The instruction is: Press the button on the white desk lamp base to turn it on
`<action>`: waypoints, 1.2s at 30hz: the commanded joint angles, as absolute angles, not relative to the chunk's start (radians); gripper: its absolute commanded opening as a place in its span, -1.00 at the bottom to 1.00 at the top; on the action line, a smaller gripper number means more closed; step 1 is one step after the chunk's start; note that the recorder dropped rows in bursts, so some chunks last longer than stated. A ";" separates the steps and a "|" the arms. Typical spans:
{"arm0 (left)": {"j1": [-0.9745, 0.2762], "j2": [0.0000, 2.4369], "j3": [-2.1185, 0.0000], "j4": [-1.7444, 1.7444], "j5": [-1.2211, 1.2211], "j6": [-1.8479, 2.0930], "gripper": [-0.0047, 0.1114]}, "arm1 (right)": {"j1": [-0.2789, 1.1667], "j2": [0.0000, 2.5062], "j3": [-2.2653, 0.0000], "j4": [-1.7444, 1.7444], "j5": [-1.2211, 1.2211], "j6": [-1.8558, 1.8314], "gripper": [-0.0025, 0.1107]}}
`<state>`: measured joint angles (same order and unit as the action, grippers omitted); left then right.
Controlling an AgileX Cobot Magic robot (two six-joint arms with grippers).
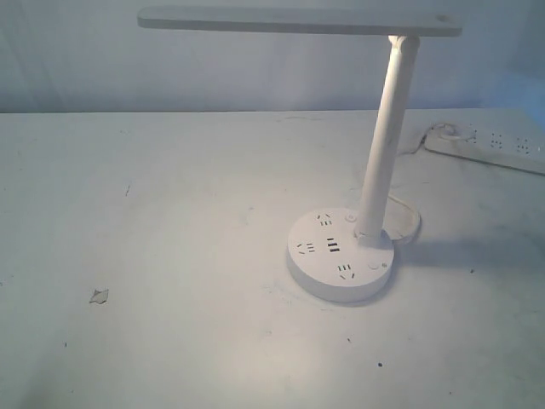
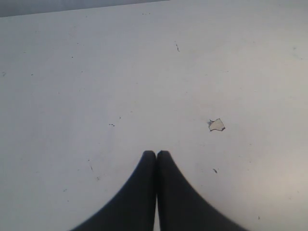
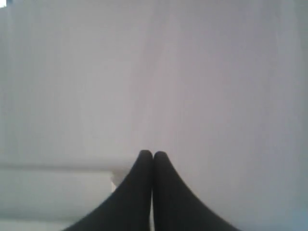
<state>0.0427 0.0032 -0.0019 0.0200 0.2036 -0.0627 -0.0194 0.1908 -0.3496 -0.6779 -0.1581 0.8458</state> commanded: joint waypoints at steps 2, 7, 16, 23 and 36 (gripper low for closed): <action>0.035 0.000 0.000 0.016 0.202 -0.063 -0.92 | -0.020 0.189 -0.240 -0.636 0.185 0.721 -0.96; 0.035 0.000 0.000 0.016 0.202 -0.063 -0.92 | -0.020 0.189 -0.152 -0.618 0.315 0.770 -0.96; 0.035 0.000 0.000 0.016 0.202 -0.063 -0.92 | -0.020 0.189 0.000 -0.336 0.343 0.728 -0.96; 0.035 0.000 0.000 0.016 0.202 -0.063 -0.92 | -0.020 0.168 0.000 0.000 0.274 0.163 -0.96; 0.035 0.000 0.000 0.016 0.201 -0.063 -0.92 | -0.141 0.000 0.000 0.062 0.328 -0.098 -0.96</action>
